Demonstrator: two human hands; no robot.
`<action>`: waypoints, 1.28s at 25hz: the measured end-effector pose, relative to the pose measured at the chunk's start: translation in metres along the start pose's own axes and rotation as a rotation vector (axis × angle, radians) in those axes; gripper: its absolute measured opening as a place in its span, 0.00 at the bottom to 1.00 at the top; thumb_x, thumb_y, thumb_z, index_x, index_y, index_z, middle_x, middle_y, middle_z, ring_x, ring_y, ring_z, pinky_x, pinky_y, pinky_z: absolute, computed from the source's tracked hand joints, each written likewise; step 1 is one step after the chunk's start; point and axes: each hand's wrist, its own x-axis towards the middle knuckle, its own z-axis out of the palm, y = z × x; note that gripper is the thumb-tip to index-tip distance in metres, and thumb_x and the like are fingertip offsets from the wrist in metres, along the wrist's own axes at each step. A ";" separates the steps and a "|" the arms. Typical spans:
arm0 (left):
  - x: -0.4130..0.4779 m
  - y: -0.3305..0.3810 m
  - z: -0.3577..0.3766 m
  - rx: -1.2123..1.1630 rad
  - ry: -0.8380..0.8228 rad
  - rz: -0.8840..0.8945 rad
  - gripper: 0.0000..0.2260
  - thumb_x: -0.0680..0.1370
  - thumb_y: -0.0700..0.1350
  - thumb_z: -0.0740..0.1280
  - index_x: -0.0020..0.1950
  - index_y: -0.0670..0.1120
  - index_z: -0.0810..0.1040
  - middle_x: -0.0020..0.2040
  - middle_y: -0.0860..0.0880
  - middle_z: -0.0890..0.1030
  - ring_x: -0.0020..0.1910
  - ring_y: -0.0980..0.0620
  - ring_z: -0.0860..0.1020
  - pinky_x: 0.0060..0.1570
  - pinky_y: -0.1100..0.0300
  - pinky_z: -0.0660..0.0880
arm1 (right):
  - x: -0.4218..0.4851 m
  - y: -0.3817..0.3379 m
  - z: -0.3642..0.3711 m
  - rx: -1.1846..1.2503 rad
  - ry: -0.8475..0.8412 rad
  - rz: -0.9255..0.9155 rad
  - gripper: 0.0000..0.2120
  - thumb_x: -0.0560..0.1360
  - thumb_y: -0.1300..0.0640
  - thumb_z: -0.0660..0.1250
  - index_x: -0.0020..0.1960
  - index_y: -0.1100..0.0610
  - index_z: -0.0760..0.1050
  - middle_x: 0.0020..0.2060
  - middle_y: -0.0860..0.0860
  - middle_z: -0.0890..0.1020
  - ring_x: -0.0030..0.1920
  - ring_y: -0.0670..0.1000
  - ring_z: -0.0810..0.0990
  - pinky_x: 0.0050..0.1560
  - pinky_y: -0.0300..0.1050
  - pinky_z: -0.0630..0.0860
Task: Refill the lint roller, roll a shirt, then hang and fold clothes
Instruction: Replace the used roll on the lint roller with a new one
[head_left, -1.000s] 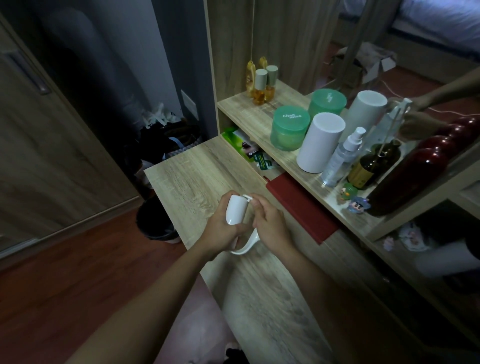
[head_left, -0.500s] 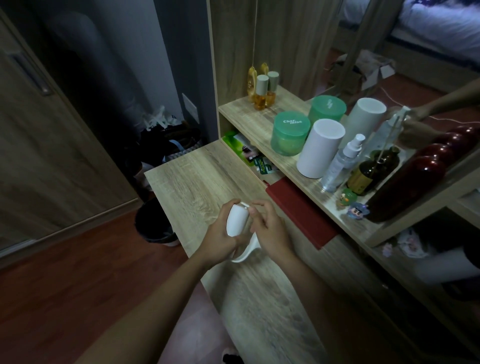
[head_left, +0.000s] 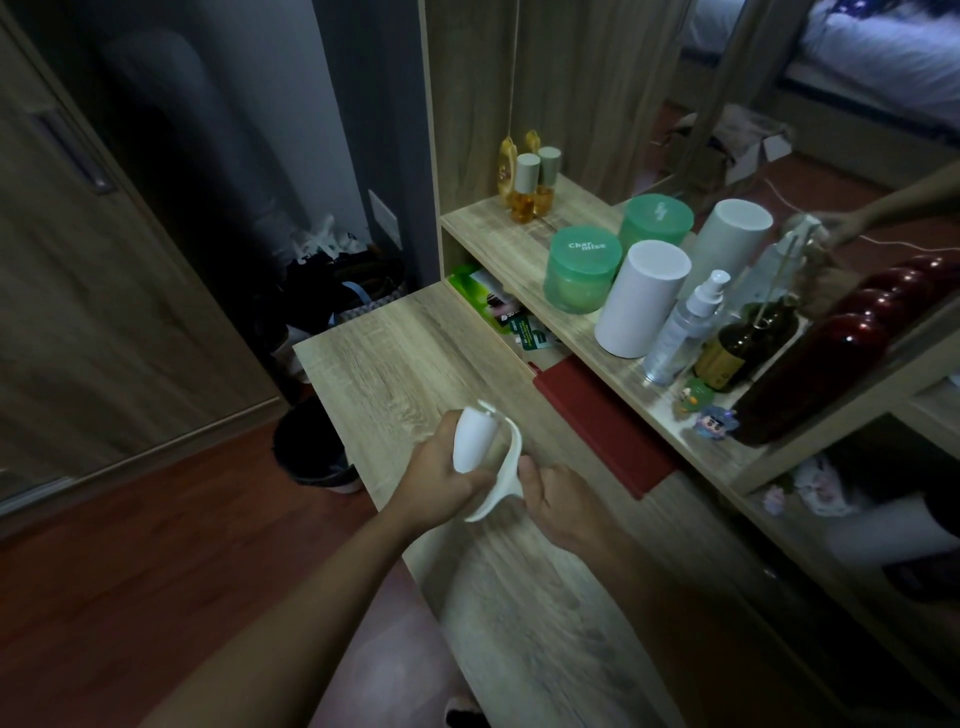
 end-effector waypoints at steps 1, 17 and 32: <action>0.000 0.001 -0.001 0.005 0.006 0.006 0.23 0.64 0.50 0.67 0.59 0.53 0.68 0.42 0.56 0.77 0.39 0.59 0.76 0.33 0.68 0.67 | 0.001 0.001 0.000 -0.007 -0.006 -0.004 0.33 0.77 0.44 0.43 0.39 0.66 0.79 0.35 0.61 0.82 0.35 0.56 0.79 0.29 0.42 0.61; 0.022 0.029 -0.061 0.014 0.632 0.117 0.20 0.75 0.35 0.62 0.67 0.45 0.68 0.58 0.49 0.75 0.52 0.52 0.75 0.46 0.65 0.71 | -0.005 -0.007 0.023 0.540 0.248 0.290 0.40 0.65 0.32 0.49 0.50 0.66 0.76 0.41 0.64 0.81 0.43 0.61 0.82 0.41 0.58 0.77; 0.046 -0.074 -0.249 0.234 0.642 0.134 0.18 0.76 0.46 0.67 0.63 0.40 0.75 0.58 0.43 0.80 0.55 0.48 0.79 0.52 0.64 0.69 | 0.139 -0.188 0.136 0.546 0.130 0.080 0.24 0.73 0.31 0.51 0.50 0.49 0.72 0.38 0.50 0.78 0.41 0.54 0.76 0.46 0.54 0.74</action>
